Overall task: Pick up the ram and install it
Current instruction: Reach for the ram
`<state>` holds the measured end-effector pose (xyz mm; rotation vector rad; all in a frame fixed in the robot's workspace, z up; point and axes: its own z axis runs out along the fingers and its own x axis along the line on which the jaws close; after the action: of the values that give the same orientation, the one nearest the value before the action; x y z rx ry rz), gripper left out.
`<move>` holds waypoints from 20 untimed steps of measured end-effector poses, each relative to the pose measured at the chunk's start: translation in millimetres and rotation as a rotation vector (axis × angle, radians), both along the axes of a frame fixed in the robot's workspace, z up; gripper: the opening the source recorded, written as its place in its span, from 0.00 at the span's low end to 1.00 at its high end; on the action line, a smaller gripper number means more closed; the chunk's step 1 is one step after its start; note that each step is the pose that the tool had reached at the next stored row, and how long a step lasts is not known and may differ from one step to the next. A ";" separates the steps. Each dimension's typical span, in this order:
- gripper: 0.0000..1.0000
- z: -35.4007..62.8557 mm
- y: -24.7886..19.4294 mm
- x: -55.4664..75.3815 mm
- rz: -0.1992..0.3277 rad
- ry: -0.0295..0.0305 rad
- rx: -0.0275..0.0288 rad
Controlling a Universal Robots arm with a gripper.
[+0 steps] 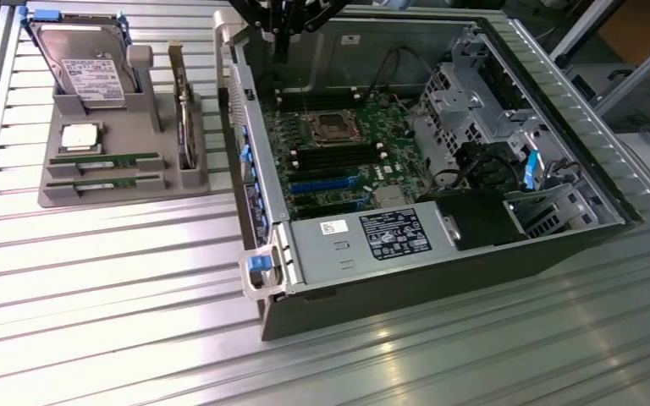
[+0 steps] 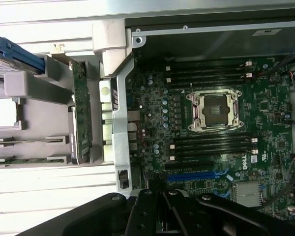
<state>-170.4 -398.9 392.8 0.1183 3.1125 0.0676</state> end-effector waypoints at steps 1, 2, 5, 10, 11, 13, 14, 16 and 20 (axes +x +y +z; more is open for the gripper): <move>0.14 0.0 0.0 -0.4 0.000 0.0000 0.0001; 0.14 0.0 0.0 -1.5 0.000 0.0000 0.0000; 0.14 0.0 0.0 -4.3 0.000 0.0000 -0.0001; 0.14 0.0 0.0 -9.3 0.000 0.0000 0.0000; 0.14 0.0 0.0 -10.3 0.000 0.0000 0.0000; 0.14 0.0 0.0 -12.5 0.000 0.0000 0.0000; 0.14 0.0 0.0 -14.2 0.000 0.0000 0.0000; 0.14 -0.1 0.0 -17.0 0.000 0.0000 0.0000; 0.14 -0.1 0.0 -26.5 0.000 -0.0001 0.0000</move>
<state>-196.9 -398.9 392.7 0.1179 3.1124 0.0677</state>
